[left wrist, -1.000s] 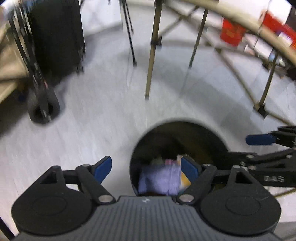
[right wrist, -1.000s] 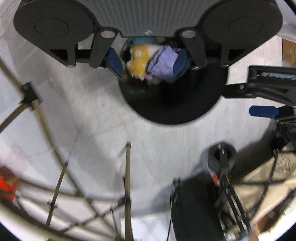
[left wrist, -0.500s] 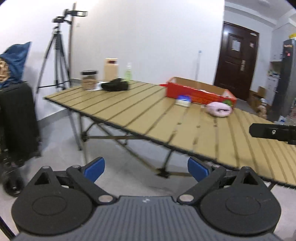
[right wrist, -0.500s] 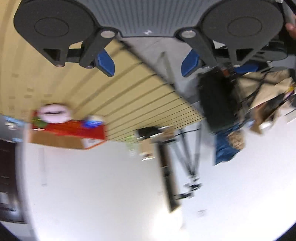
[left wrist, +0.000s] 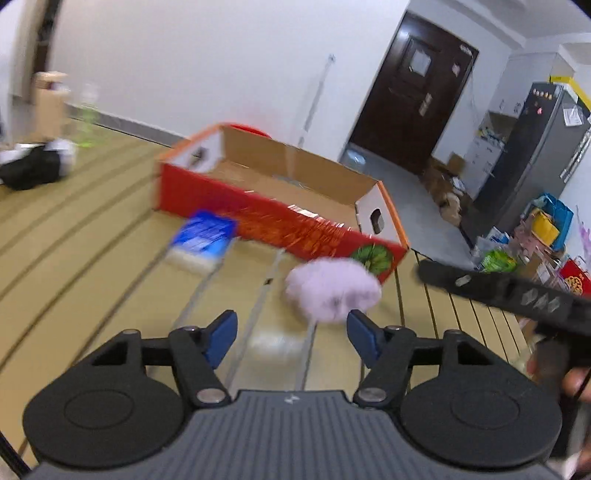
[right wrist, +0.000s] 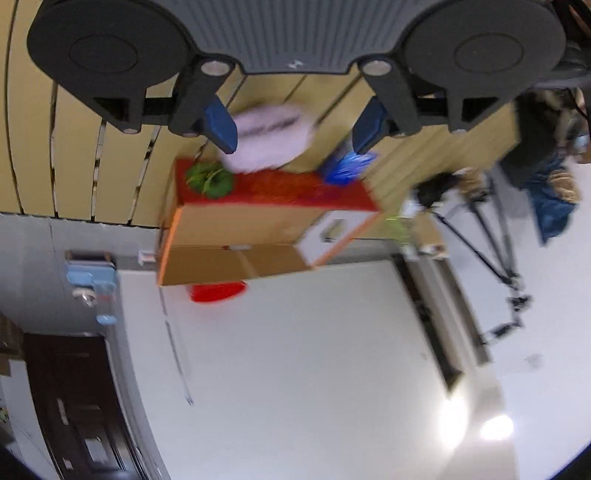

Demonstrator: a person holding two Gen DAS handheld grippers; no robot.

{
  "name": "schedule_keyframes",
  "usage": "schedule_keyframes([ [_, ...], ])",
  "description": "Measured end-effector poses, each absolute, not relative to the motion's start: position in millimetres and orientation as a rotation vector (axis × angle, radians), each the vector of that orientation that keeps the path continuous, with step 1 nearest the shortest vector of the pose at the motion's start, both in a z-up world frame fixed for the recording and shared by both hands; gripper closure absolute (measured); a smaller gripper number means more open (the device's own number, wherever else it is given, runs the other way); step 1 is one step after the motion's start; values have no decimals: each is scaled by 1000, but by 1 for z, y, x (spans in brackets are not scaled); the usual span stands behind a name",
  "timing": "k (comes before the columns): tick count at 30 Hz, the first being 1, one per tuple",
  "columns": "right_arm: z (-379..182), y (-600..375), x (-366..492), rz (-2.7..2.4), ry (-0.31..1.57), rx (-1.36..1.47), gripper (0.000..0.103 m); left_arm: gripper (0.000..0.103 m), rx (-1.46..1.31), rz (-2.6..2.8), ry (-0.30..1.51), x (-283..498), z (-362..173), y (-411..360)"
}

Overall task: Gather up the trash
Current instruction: 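Move both grippers back toward the lilac wristband on the table, then grasp the lilac fluffy wristband with both grippers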

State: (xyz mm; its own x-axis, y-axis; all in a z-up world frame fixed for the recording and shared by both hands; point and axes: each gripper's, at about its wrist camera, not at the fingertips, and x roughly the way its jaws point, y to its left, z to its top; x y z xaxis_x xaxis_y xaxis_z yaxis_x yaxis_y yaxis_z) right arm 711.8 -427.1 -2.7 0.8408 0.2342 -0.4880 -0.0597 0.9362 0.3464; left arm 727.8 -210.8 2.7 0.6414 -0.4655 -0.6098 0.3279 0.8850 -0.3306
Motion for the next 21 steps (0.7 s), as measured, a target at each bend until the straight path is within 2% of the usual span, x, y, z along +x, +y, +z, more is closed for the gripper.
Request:
schedule_keyframes([
  [2, -20, -439, 756, 104, 587, 329, 37, 36, -245, -405, 796, 766, -11, -231],
  [6, -58, -456, 807, 85, 668, 399, 41, 45, -365, -414, 902, 800, -47, -247],
  [8, -74, -461, 815, 119, 695, 475, 57, 49, -374, -439, 918, 802, -59, -250],
  [9, -81, -461, 817, 135, 703, 496, 65, 61, -371, -463, 915, 801, -65, -252],
  [10, -85, -459, 816, 142, 712, 501, 76, 69, -373, -477, 912, 802, -69, -253],
  [12, -92, -454, 816, 146, 720, 486, 78, 71, -379, -492, 902, 802, -72, -255],
  [14, -91, -452, 810, 146, 715, 488, 85, 74, -374, -494, 899, 800, -70, -255],
  [21, -71, -440, 798, 153, 700, 444, 90, 82, -348, -484, 881, 789, -50, -251],
])
